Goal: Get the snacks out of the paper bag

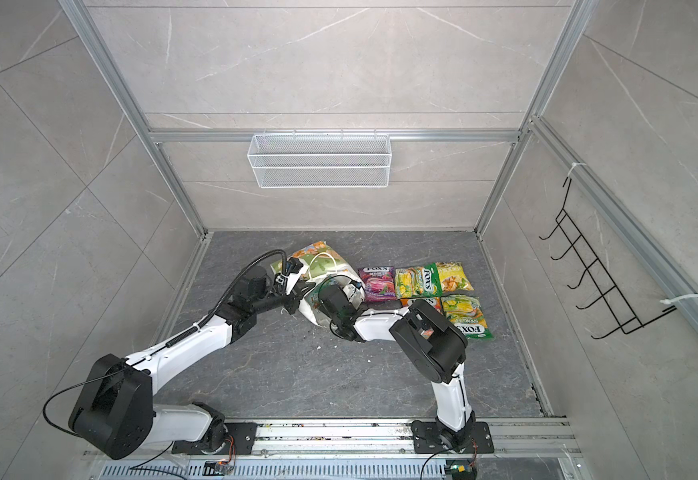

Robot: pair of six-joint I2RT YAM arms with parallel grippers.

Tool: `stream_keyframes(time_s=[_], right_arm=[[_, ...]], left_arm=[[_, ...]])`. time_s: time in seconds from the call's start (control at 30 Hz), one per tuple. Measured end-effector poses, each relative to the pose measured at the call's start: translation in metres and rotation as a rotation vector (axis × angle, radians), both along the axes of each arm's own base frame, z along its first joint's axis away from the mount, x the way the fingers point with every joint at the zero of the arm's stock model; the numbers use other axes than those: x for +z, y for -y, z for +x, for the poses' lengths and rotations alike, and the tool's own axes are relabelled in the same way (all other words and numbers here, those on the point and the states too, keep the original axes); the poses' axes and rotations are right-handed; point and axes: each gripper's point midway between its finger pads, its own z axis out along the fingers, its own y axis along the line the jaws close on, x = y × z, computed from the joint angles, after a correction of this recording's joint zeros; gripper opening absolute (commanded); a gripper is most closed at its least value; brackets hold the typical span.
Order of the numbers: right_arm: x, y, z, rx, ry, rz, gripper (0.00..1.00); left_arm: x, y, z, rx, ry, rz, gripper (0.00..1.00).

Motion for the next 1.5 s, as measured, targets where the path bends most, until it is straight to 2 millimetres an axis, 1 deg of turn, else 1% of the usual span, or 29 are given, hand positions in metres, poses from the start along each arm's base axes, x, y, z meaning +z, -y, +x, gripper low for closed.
stream_keyframes(time_s=[0.13, 0.23, 0.4, 0.5, 0.63, 0.87, 0.97, 1.2, 1.3, 1.5], right_arm=[[0.0, 0.001, -0.001, 0.009, 0.008, -0.009, 0.0], [0.002, 0.001, -0.005, 0.026, 0.014, -0.026, 0.0], [0.024, -0.003, -0.012, 0.054, 0.048, -0.019, 0.0], [0.032, -0.001, -0.018, 0.069, 0.061, -0.02, 0.0], [0.043, 0.001, -0.025, 0.102, 0.07, -0.041, 0.0], [0.079, 0.004, -0.039, 0.178, 0.113, -0.081, 0.0], [0.085, 0.006, -0.044, 0.218, 0.117, -0.106, 0.0], [0.093, 0.012, -0.056, 0.284, 0.12, -0.169, 0.0], [0.099, 0.013, -0.059, 0.315, 0.128, -0.194, 0.0], [0.12, 0.011, -0.062, 0.367, 0.164, -0.215, 0.0]], left_arm=[[0.0, 0.0, 0.0, 0.0, 0.0, 0.0, 0.0], [0.0, 0.0, 0.0, 0.0, 0.0, 0.0, 0.0], [-0.002, 0.001, 0.003, 0.004, -0.003, -0.003, 0.0], [-0.007, 0.002, 0.006, 0.01, -0.02, -0.002, 0.0], [-0.006, 0.001, 0.011, 0.033, -0.023, -0.001, 0.0], [-0.007, -0.002, 0.014, 0.062, -0.024, 0.007, 0.0], [-0.008, -0.003, 0.015, 0.065, -0.028, 0.011, 0.0], [0.003, -0.005, 0.023, 0.101, -0.01, 0.003, 0.0], [0.002, -0.007, 0.024, 0.116, -0.015, 0.006, 0.0], [-0.002, -0.012, 0.027, 0.152, -0.035, 0.022, 0.0]])
